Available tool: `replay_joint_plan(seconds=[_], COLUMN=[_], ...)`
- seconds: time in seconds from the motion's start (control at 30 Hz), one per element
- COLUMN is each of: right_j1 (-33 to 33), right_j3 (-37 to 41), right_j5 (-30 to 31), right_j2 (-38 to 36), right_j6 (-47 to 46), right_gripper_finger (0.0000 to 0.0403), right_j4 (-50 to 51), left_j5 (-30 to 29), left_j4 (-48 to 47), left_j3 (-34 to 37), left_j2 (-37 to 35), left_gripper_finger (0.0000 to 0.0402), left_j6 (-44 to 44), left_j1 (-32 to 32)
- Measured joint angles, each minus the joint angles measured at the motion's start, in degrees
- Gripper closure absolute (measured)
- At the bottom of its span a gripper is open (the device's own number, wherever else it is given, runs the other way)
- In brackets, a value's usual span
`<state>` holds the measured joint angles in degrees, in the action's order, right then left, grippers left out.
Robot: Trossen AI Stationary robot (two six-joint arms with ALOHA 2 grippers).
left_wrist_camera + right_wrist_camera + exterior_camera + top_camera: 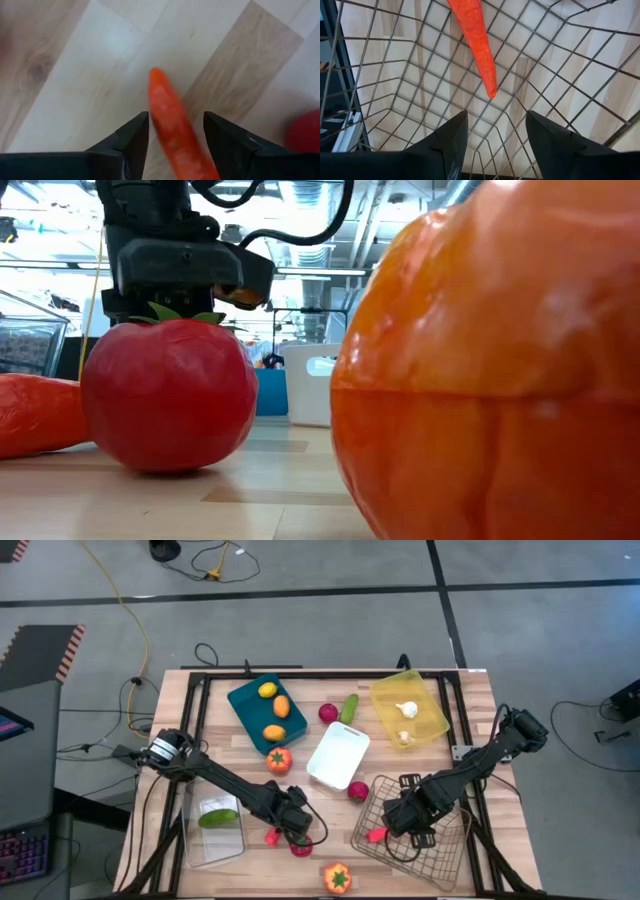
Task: Sort produce into baskets
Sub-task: Put the orange carrot into the wire basket
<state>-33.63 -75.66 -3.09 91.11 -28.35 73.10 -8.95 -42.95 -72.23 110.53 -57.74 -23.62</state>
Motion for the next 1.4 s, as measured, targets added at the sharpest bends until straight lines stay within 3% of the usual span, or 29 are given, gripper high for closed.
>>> replay_joint_plan(seconds=[0.1,0.33,0.6,0.9,1.0,1.17,1.4], right_j1=[0.0,0.0,1.9,7.2,10.0,15.6,25.6], right_j3=[0.0,0.0,0.0,0.0,0.0,0.0,0.0], right_j5=[0.1,2.2,10.7,21.9,25.8,31.1,31.9], right_j2=[0.0,-0.3,-4.6,-13.1,-15.4,-18.4,-20.0], right_j6=[0.3,2.6,3.4,6.6,6.9,11.9,20.4], right_gripper_finger=[0.0176,0.0176,0.0176,0.0176,0.0176,0.0176,0.0176], right_j4=[0.2,3.3,4.8,4.9,4.9,3.8,-0.9], left_j5=[-0.7,-1.6,-3.0,-13.0,-14.6,-11.6,-9.8], left_j4=[-0.1,-2.0,-5.5,-3.4,5.3,23.6,42.6], left_j3=[0.0,-1.2,-10.0,-24.6,-26.4,-25.9,-25.9], left_j2=[0.2,-0.5,-1.8,-1.8,-1.9,-0.4,5.6], left_gripper_finger=[0.0256,0.0366,0.0360,0.0345,0.0346,0.0346,0.0345], left_j6=[0.5,2.8,11.9,25.0,28.9,36.7,40.2], left_j1=[0.0,0.6,3.5,6.7,6.9,6.9,7.0])
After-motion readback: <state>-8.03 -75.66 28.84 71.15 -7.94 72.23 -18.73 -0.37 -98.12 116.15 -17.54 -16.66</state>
